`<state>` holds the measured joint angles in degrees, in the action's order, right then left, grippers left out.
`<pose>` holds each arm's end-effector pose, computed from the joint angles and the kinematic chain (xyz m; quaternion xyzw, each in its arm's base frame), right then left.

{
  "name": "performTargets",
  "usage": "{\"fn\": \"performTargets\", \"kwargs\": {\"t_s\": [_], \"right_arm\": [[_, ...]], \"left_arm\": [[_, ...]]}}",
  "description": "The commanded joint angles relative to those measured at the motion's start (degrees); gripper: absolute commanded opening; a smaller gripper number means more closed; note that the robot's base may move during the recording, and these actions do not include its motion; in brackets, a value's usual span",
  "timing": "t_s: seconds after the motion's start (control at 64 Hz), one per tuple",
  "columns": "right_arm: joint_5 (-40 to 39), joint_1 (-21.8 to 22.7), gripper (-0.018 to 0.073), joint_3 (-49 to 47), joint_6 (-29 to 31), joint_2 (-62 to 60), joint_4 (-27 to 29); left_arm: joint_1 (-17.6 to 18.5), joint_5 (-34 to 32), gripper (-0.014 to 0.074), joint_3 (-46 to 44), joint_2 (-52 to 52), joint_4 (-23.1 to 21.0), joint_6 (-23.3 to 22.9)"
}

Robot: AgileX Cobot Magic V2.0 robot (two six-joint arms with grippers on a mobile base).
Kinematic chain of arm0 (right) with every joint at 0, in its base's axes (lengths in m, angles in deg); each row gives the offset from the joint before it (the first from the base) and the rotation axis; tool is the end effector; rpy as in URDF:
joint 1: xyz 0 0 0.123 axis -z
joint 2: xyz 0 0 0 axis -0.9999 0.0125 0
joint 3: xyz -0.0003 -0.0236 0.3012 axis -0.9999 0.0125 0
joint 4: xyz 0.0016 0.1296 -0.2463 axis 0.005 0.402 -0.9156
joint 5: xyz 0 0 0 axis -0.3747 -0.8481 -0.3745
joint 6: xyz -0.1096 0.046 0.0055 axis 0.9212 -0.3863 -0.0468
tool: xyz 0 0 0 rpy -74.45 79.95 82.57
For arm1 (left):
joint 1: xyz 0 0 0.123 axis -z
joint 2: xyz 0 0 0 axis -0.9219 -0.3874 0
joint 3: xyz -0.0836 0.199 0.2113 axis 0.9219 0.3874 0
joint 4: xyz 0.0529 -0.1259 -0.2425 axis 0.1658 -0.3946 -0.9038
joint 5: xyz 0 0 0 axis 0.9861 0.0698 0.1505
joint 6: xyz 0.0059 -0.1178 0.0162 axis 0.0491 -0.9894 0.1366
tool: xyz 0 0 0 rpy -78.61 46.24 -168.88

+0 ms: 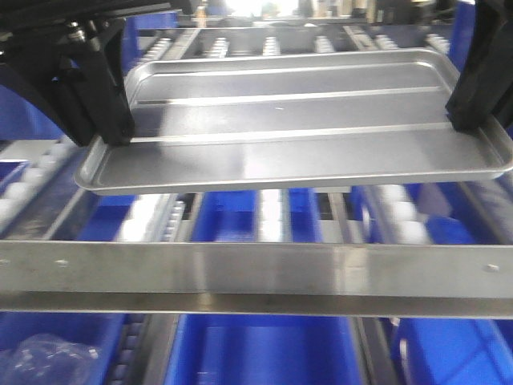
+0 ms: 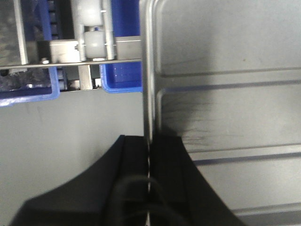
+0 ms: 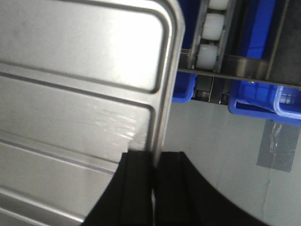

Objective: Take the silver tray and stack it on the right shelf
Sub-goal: 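Hold the tray level in both grippers while the base drives to another shelf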

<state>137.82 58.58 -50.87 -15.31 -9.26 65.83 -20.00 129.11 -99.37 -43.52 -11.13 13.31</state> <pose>0.2307 0.1315 0.3031 -0.0346 0.9655 0.1053 0.2358 0.2284 -0.2231 0.2961 0.1033 0.9658 -0.0973 0.2169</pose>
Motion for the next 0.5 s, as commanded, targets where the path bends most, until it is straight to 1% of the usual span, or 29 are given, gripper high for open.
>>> {"fn": "performTargets", "kwargs": {"t_s": [0.0, 0.484], "right_arm": [[-2.3, 0.2, 0.0056, -1.5, 1.0, -1.5, -2.1], [-2.3, 0.2, 0.0056, -1.5, 1.0, -1.5, -2.1]], "left_arm": [[0.7, 0.1, -0.0093, -1.4, 1.6, 1.6, 1.1], [0.7, 0.1, -0.0093, -1.4, 1.6, 1.6, 1.1]]}}
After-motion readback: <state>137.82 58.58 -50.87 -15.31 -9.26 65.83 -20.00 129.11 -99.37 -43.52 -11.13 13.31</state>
